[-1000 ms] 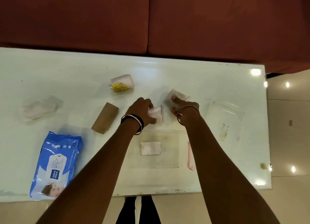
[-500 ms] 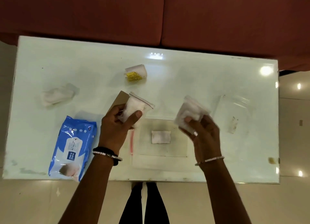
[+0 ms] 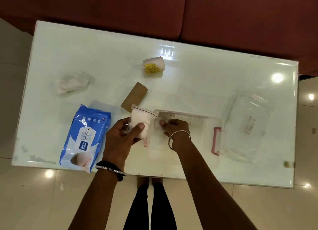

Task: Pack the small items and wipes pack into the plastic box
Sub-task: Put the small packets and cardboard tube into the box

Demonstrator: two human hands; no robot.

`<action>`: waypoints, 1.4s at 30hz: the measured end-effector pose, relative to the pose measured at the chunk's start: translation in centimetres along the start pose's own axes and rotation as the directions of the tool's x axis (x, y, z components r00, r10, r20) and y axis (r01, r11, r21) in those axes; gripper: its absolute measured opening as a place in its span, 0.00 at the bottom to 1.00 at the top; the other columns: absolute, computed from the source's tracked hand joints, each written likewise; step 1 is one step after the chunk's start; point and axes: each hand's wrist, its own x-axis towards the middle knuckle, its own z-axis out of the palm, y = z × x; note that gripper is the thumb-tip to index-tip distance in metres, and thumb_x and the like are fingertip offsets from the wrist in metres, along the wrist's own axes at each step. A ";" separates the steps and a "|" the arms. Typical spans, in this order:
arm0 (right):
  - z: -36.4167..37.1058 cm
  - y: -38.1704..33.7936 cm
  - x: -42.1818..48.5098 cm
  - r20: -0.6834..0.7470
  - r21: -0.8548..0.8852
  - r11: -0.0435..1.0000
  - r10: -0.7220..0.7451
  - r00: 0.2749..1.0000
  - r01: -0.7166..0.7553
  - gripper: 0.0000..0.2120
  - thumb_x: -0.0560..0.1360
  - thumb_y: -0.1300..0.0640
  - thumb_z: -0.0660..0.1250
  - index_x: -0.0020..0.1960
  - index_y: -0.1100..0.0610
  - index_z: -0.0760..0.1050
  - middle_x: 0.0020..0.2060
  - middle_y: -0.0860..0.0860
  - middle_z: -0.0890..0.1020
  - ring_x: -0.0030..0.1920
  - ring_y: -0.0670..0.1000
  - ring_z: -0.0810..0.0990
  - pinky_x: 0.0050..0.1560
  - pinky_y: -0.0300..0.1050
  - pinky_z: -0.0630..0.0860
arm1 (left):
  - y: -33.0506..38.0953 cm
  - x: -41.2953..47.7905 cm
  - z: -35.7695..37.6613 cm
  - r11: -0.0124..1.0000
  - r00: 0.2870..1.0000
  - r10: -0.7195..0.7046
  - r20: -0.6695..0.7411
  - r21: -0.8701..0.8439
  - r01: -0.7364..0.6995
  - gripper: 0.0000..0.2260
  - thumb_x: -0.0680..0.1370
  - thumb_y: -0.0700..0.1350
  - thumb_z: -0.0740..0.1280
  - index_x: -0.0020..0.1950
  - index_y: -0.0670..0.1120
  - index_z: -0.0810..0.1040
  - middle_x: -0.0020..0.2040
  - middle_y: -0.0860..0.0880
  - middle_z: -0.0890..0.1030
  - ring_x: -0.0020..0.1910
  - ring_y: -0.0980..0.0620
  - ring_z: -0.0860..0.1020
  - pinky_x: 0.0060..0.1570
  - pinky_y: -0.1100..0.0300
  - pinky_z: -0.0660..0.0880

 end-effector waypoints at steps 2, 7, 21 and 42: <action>0.1 0.0 -0.2 -0.008 -0.015 1.000 0.014 1.000 -0.014 0.13 0.66 0.52 0.79 0.36 0.53 0.75 0.34 0.52 0.82 0.41 0.59 0.86 0.53 0.56 0.82 | -0.1 -0.1 -0.2 1.000 1.000 -0.007 0.002 0.002 0.007 0.17 0.70 0.42 0.74 0.59 0.44 0.78 0.53 0.43 0.83 0.48 0.50 0.84 0.45 0.56 0.83; -0.6 0.8 -1.1 -0.053 -0.092 0.996 -0.001 0.999 -0.004 0.24 0.62 0.48 0.81 0.52 0.58 0.79 0.44 0.55 0.84 0.45 0.58 0.84 0.55 0.55 0.81 | -0.5 -0.5 -0.6 0.998 1.000 -0.006 0.010 0.064 0.005 0.21 0.60 0.53 0.77 0.51 0.51 0.80 0.48 0.44 0.85 0.47 0.49 0.84 0.41 0.58 0.81; -5.1 1.4 -9.4 0.197 0.279 0.941 -0.254 0.947 0.194 0.18 0.71 0.51 0.72 0.53 0.65 0.80 0.46 0.60 0.85 0.47 0.59 0.85 0.49 0.52 0.82 | -1.4 -3.1 3.7 0.926 0.987 0.045 0.155 0.364 -0.099 0.19 0.62 0.51 0.80 0.50 0.55 0.79 0.47 0.52 0.85 0.45 0.54 0.84 0.44 0.64 0.80; -3.6 2.5 0.0 -0.333 -0.152 0.977 -0.193 0.923 0.150 0.19 0.72 0.43 0.72 0.54 0.56 0.78 0.40 0.48 0.80 0.42 0.50 0.77 0.47 0.41 0.70 | -0.5 1.5 0.9 0.786 0.950 0.310 0.037 0.553 -0.278 0.05 0.73 0.44 0.72 0.47 0.52 0.80 0.40 0.60 0.81 0.40 0.70 0.78 0.38 0.79 0.71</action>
